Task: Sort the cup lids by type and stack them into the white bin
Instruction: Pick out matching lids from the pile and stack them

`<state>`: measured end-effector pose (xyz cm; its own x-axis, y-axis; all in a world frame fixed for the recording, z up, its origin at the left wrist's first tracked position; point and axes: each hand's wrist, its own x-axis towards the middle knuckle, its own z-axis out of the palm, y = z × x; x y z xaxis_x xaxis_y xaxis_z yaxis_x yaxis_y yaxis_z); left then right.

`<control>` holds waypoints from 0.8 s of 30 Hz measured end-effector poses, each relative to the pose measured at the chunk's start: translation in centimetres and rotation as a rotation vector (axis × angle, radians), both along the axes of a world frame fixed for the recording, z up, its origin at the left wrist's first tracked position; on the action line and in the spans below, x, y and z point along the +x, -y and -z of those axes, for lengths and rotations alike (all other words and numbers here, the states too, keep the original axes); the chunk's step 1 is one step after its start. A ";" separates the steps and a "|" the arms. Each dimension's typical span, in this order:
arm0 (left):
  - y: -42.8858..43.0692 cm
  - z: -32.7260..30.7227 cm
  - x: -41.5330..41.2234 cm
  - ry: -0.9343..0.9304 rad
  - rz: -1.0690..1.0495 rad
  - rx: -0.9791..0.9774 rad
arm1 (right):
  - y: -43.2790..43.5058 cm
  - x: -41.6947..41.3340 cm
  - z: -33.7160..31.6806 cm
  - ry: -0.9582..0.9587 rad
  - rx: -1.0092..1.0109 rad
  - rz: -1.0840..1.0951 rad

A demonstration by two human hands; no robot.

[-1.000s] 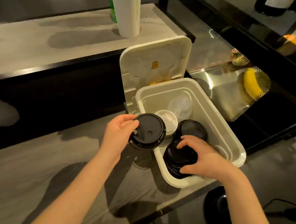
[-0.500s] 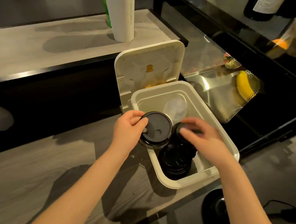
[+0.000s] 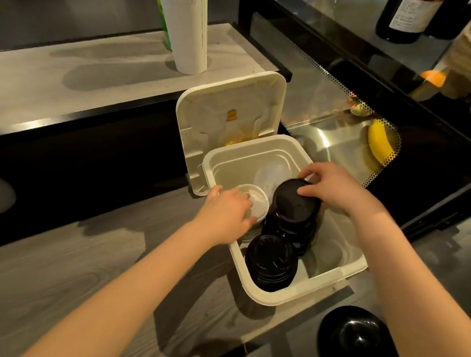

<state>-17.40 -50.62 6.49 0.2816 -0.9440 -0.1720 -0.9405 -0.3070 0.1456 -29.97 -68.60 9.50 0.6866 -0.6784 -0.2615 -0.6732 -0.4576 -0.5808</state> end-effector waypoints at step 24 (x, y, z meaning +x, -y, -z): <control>0.7 0.2 0.1 0.135 0.116 0.249 | -3.0 0.1 4.4 -0.398 -0.402 -0.313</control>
<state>-17.33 -51.33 6.32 0.2103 -0.9047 -0.3706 -0.9771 -0.2067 -0.0498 -29.86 -65.59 5.07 0.7704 -0.5601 -0.3045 -0.6017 -0.7967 -0.0568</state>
